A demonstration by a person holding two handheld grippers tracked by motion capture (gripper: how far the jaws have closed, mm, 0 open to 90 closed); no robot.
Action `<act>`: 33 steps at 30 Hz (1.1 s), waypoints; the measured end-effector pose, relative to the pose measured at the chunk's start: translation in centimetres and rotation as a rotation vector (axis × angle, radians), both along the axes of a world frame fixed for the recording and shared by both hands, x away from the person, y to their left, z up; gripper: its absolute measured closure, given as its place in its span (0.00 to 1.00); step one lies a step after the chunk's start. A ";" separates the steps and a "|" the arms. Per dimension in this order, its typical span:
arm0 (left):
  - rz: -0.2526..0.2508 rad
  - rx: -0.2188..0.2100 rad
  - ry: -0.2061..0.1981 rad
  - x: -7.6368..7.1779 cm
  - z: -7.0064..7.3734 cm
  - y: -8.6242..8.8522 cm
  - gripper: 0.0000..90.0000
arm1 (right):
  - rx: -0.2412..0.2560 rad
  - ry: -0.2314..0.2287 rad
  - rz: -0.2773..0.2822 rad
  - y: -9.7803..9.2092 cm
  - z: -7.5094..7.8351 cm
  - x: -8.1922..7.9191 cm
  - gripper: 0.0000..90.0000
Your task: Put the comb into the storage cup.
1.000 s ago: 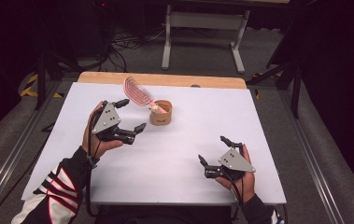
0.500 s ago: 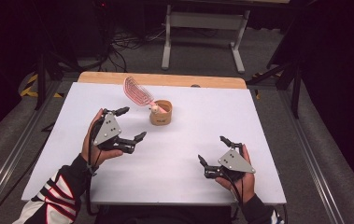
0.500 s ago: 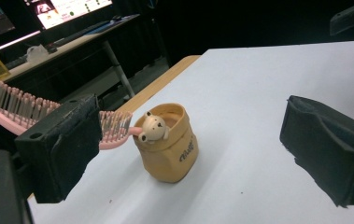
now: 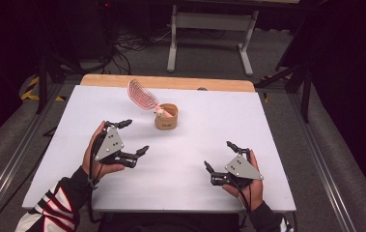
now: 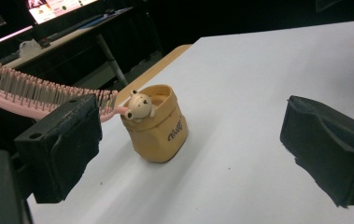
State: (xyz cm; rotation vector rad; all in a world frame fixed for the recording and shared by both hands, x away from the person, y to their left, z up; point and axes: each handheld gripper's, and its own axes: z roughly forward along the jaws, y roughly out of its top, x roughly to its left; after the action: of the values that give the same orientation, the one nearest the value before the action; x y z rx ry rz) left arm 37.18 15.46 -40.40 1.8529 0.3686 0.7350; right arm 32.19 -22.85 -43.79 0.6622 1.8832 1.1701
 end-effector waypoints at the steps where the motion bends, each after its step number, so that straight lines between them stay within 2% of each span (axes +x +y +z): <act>1: -0.001 -0.002 -0.003 -0.1 0.0 0.0 0.07 | -0.002 -0.001 0.001 0.0 0.0 0.0 0.07; 5: 0.006 0.006 -0.005 -0.3 -0.4 0.0 0.07 | -0.004 -0.004 0.004 0.1 0.0 -0.1 0.07; 10: 0.011 0.004 0.013 -0.5 -1.0 0.3 0.07 | -0.008 -0.004 0.009 0.2 0.0 -0.2 0.07; 20: 0.027 0.054 0.054 -1.2 -3.4 1.3 0.08 | -0.016 -0.005 0.013 0.4 0.0 -0.3 0.07; 24: 0.025 0.053 0.067 -1.4 -4.1 1.9 0.08 | -0.018 -0.005 0.017 0.4 0.0 -0.3 0.07; 27: 0.028 0.054 0.092 -1.4 -4.5 2.4 0.08 | -0.017 -0.002 0.019 0.4 0.0 -0.3 0.07; 28: 0.026 0.061 0.087 -1.4 -4.5 2.6 0.08 | -0.015 -0.001 0.019 0.3 0.0 -0.3 0.07; 30: 0.035 0.054 0.105 -1.5 -4.8 3.1 0.08 | -0.013 0.000 0.023 0.3 0.0 -0.3 0.07; 33: 0.046 0.051 0.109 -1.7 -5.1 3.6 0.08 | -0.014 -0.002 0.022 0.3 0.0 -0.3 0.07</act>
State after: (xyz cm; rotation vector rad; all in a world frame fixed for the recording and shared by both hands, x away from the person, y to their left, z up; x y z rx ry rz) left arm 35.50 19.08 -45.45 1.9434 0.4678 0.6812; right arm 31.90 -22.55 -43.81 0.6343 1.8999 1.1700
